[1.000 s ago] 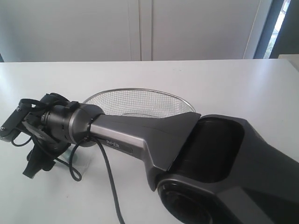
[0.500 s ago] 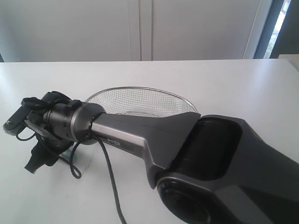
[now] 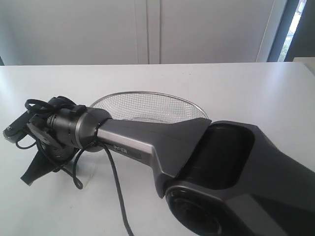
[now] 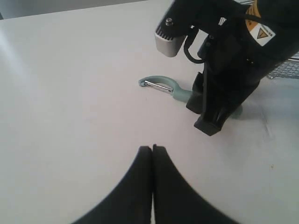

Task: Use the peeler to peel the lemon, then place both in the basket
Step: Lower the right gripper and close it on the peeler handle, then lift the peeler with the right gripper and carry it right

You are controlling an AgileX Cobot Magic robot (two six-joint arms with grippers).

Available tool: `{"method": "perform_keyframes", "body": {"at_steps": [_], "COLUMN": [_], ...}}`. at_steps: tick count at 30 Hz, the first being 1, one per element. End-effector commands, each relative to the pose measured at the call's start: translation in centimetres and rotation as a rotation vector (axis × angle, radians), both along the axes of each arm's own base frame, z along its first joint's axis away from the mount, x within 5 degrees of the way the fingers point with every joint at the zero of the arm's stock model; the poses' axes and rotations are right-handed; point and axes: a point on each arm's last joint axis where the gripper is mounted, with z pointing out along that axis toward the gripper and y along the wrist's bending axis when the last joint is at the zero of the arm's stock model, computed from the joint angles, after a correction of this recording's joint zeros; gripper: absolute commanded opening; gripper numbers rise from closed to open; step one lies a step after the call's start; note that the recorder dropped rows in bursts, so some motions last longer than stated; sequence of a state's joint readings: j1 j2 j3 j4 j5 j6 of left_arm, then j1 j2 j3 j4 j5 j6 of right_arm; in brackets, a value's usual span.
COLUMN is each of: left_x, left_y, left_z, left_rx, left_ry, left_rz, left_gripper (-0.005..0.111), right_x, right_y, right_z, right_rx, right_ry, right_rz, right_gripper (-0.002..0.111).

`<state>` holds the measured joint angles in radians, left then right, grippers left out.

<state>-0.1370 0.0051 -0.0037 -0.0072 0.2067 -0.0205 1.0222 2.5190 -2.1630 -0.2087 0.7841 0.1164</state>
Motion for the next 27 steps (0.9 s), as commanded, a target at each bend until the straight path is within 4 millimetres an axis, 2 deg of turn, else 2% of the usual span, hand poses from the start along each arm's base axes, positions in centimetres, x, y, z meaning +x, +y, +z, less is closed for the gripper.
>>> {"method": "perform_keyframes", "body": {"at_steps": [1,5,6,9,11,13,15,17,20,22,23,27], "left_x": [0.0,0.0,0.0,0.0,0.0,0.0,0.0,0.0,0.0,0.0,0.0,0.0], "left_y": [-0.1,-0.1,-0.1,-0.1,-0.1,-0.1,-0.1,-0.1,-0.1,-0.1,-0.1,-0.1], "left_z": [-0.1,-0.1,-0.1,-0.1,-0.1,-0.1,-0.1,-0.1,-0.1,-0.1,-0.1,-0.1], "left_rx": [-0.011,-0.011,-0.011,-0.011,-0.011,-0.011,-0.011,-0.011,-0.011,-0.011,-0.011,-0.011], "left_ry": [-0.005,-0.005,-0.005,-0.005,-0.005,-0.005,-0.005,-0.005,-0.005,-0.005,-0.005,-0.005], "left_rz": [-0.005,-0.005,-0.005,-0.005,-0.005,-0.005,-0.005,-0.005,-0.005,-0.005,-0.005,-0.005], "left_gripper": [0.0,0.0,0.0,0.0,0.0,0.0,0.0,0.0,0.0,0.0,0.0,0.0], "right_x": [0.0,0.0,0.0,-0.1,-0.2,-0.2,0.1,0.6,1.6,1.5,1.2,0.6], "right_y": [-0.4,-0.4,-0.4,-0.8,-1.0,-1.9,-3.5,-5.0,-9.3,-11.0,-12.5,-14.7], "right_z": [0.3,2.1,2.5,6.0,7.4,10.3,13.1,14.8,18.6,20.4,21.9,25.1], "right_rx": [-0.011,0.014,0.021,0.071,0.087,0.092,0.083,0.067,0.02,0.018,0.027,0.142], "right_ry": [0.028,0.01,0.005,-0.036,-0.053,-0.094,-0.111,-0.108,-0.084,-0.054,-0.01,0.031], "right_rz": [-0.015,-0.013,-0.012,-0.01,-0.01,-0.014,-0.026,-0.053,-0.111,-0.093,-0.059,-0.004], "right_gripper": [0.015,0.001,0.0,0.0,0.0,0.0,0.0,0.0,0.0,0.0,0.0,0.0]}}
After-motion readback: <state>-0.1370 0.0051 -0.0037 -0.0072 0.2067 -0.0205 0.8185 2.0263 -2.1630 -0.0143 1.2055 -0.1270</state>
